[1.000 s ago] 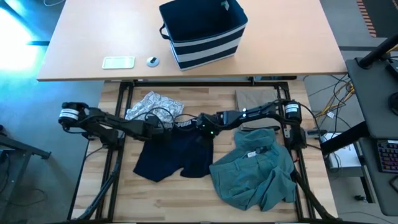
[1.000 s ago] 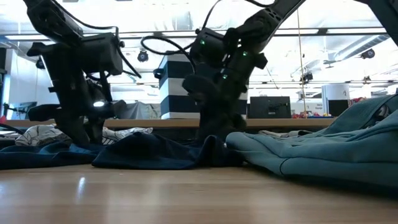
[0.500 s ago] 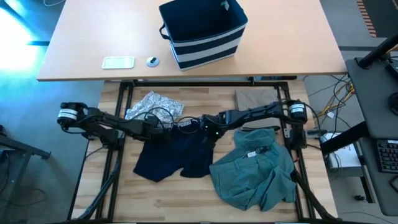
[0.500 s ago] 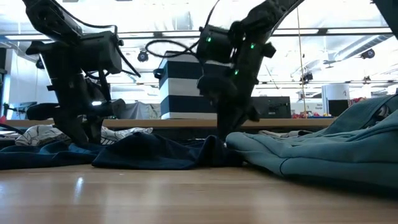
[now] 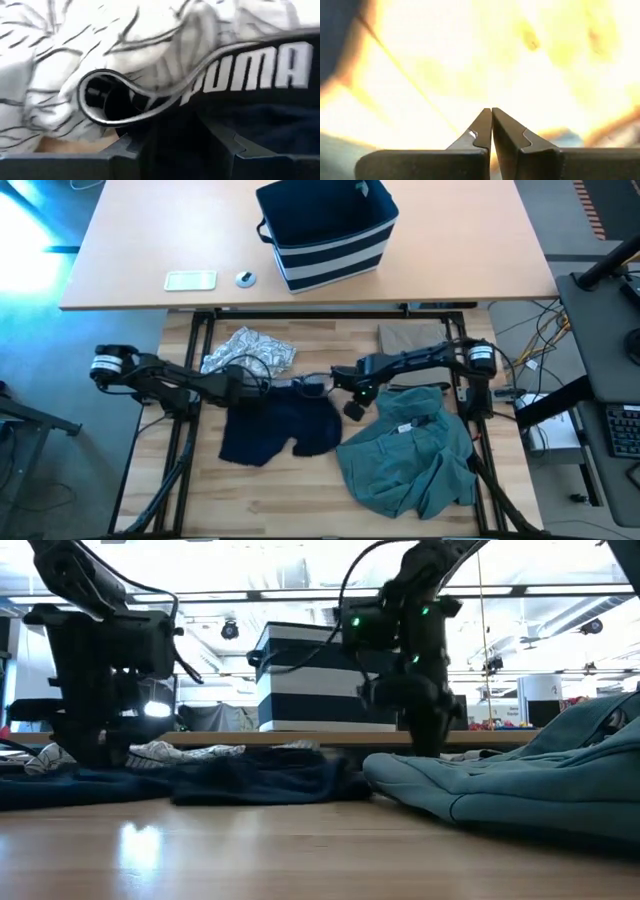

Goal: Fold Laundry from Bin
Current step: Fold the blue boxer

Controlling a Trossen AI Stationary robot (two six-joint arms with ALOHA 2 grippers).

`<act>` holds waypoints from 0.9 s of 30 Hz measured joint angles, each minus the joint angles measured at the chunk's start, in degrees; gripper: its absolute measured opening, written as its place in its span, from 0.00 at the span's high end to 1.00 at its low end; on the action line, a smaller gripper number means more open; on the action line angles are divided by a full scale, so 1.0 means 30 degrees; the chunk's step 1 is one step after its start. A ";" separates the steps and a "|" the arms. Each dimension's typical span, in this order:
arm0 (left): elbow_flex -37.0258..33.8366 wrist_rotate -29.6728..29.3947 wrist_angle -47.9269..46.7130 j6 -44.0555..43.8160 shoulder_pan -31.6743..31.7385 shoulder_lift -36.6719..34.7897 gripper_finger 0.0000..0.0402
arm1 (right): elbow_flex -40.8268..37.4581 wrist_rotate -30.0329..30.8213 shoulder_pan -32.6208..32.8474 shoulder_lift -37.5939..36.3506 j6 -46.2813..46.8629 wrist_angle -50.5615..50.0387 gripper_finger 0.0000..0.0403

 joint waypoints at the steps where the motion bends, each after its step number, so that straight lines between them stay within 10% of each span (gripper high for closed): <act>1: 0.0039 0.0000 -0.0004 -0.0018 0.0006 -0.0145 0.71 | -0.0003 0.0010 0.0000 -0.0330 -0.0205 0.0123 0.98; 17: 0.4595 -0.0396 -0.3413 0.1815 -0.1444 -0.3272 0.71 | 0.0088 -0.0743 -0.0759 0.0941 -0.0326 1.2034 0.98; 27: 0.3597 -0.0109 -0.3156 -0.2036 -0.3933 -0.2420 0.71 | 0.0958 0.4248 -0.3685 0.1924 -0.3300 1.1248 0.98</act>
